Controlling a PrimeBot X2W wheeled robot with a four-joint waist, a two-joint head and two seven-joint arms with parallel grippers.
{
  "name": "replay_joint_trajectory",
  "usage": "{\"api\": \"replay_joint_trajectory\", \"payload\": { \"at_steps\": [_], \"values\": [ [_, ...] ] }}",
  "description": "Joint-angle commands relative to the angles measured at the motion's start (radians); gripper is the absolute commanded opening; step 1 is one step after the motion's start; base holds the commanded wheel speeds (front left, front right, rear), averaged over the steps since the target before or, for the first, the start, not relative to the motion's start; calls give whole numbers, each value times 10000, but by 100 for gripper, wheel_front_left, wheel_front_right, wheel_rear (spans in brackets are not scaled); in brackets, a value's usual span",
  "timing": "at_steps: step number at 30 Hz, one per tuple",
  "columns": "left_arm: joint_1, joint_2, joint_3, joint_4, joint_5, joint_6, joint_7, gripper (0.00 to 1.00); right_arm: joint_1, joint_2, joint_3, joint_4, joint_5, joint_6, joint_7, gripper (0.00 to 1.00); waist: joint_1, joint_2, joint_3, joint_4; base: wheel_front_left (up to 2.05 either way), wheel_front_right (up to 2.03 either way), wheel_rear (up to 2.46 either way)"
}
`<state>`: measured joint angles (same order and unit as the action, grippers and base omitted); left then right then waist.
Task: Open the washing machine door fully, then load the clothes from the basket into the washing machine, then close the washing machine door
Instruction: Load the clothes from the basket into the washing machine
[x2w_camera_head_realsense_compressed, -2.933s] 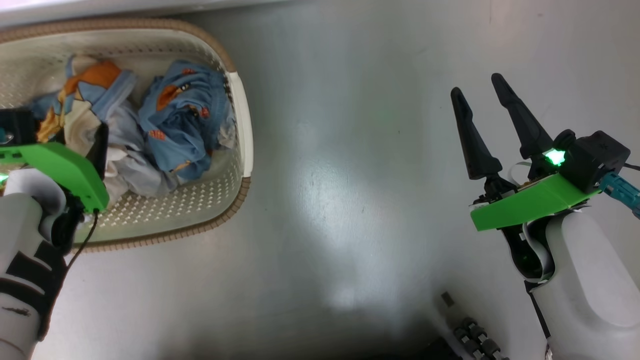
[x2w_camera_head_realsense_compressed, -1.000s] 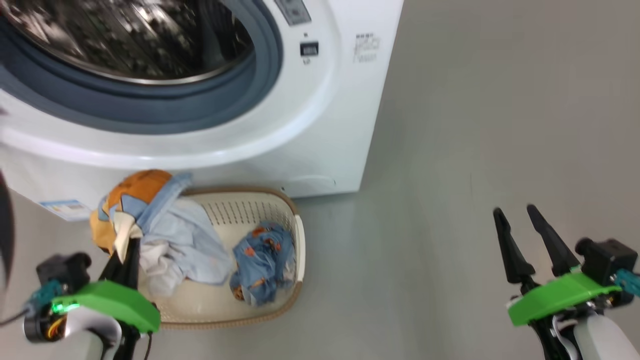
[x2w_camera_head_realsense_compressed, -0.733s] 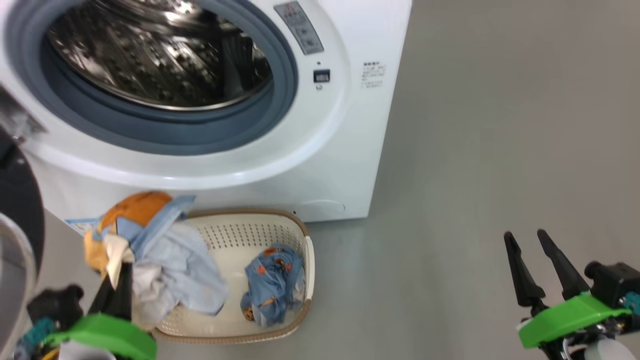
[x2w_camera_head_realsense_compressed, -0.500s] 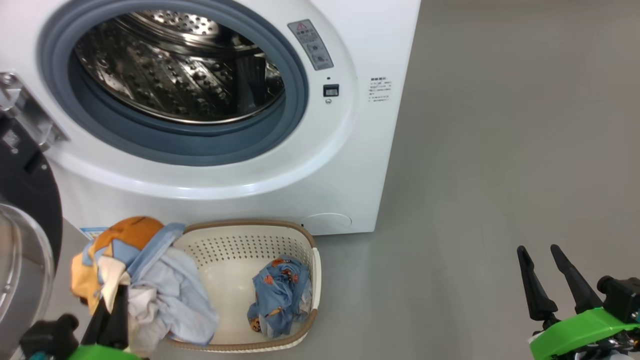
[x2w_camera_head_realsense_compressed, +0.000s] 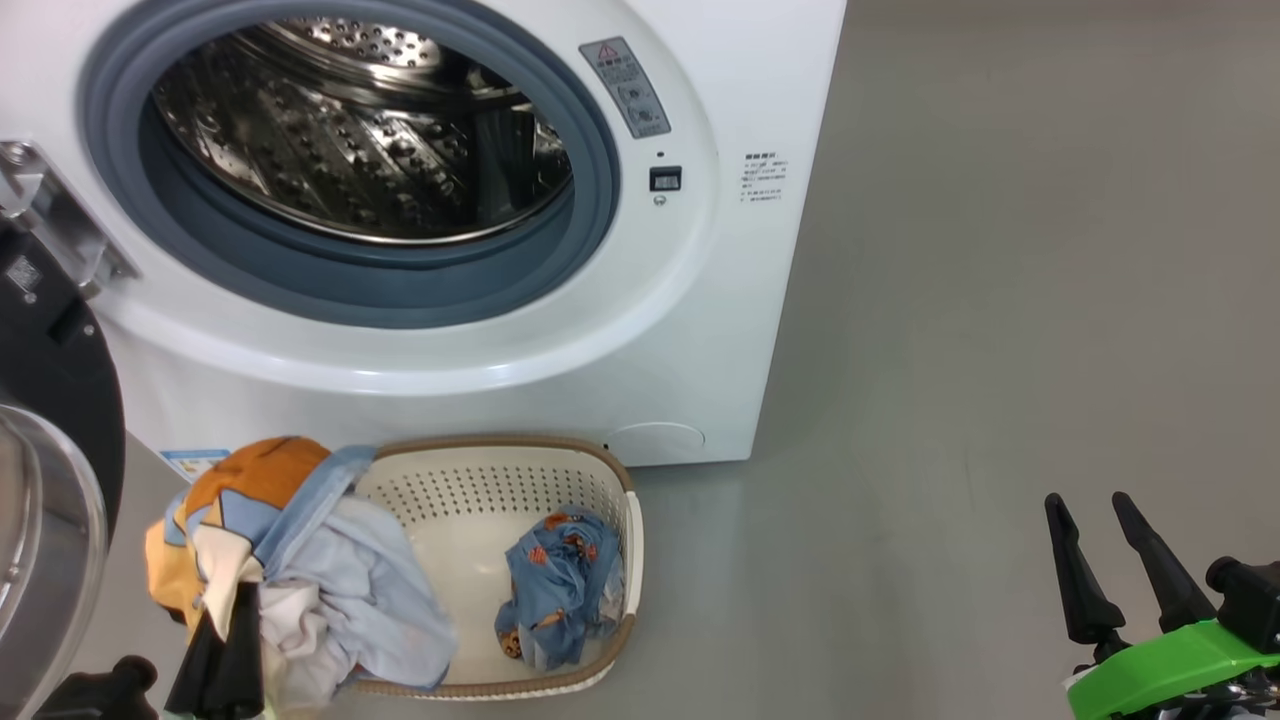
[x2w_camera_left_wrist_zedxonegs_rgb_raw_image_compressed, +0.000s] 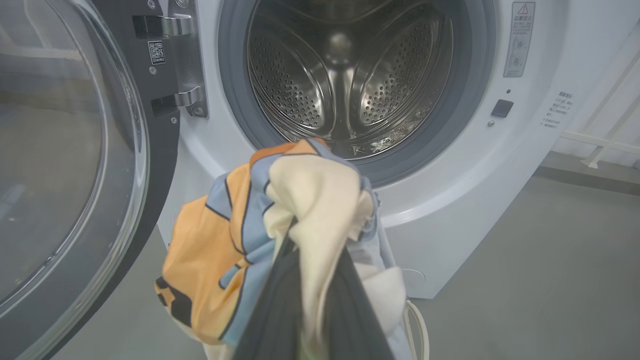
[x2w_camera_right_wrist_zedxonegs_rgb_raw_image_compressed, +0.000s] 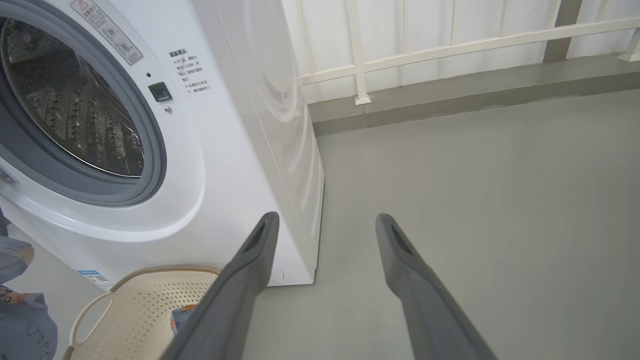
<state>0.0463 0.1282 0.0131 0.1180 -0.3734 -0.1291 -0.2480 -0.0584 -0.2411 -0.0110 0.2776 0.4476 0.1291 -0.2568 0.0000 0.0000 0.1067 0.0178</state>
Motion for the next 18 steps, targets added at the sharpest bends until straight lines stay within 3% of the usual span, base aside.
{"api": "replay_joint_trajectory", "payload": {
  "at_steps": [1,7,18],
  "values": [
    [-274,162,351,-335,93,-15,-137,0,-61,-129,170,-273,38,16,-49,100,0,0,114,-34,0,0,0],
    [-1125,341,138,-375,-68,-15,-137,0,-369,-24,149,-411,-17,16,-49,100,0,0,704,-145,0,0,0],
    [-4911,1115,-194,393,-349,-15,-137,0,-1325,391,188,-601,-198,16,-49,100,0,0,2337,-603,0,0,0]
  ]
}}
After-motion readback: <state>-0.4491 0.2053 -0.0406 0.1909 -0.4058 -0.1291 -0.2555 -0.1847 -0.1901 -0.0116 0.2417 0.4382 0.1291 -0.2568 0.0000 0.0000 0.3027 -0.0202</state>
